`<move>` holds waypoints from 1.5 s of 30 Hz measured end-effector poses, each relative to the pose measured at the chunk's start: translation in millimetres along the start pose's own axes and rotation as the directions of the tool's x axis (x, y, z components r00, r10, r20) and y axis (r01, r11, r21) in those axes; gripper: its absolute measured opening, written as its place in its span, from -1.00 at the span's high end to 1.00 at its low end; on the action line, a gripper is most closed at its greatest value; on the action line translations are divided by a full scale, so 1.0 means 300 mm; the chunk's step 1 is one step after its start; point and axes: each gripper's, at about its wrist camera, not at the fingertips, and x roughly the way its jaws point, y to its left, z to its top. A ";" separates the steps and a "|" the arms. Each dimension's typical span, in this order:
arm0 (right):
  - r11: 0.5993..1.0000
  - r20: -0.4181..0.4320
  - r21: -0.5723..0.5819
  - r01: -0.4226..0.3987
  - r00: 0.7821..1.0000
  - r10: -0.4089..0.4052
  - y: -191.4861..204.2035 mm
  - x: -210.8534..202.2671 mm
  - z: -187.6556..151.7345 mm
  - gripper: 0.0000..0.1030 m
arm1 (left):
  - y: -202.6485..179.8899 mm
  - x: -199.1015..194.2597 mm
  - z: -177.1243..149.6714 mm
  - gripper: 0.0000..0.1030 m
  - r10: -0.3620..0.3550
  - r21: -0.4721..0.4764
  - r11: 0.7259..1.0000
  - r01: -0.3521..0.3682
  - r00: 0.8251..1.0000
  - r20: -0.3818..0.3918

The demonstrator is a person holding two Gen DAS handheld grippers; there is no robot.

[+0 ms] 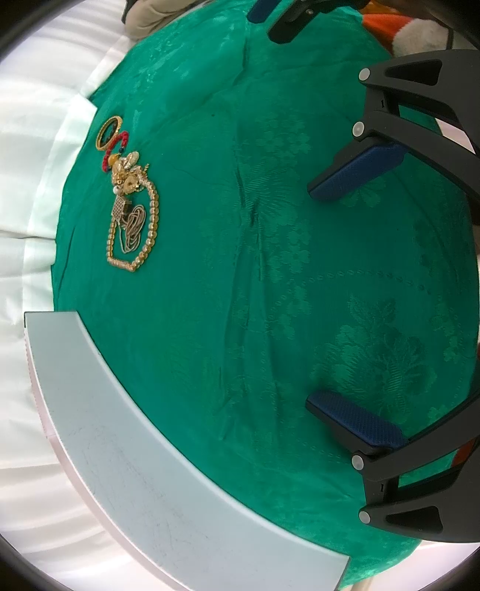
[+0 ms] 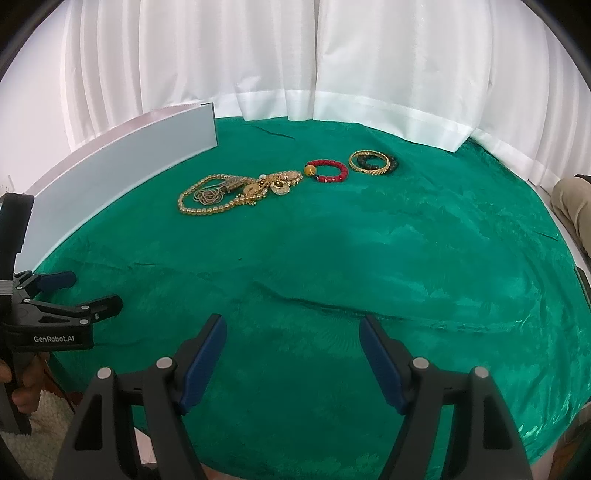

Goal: Organize jewelry

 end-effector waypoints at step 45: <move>0.998 0.012 0.057 -0.011 1.000 0.010 -0.061 0.018 -0.021 -0.47 | -0.023 -0.052 0.263 -0.98 -0.208 0.079 0.976 0.204 0.977 0.052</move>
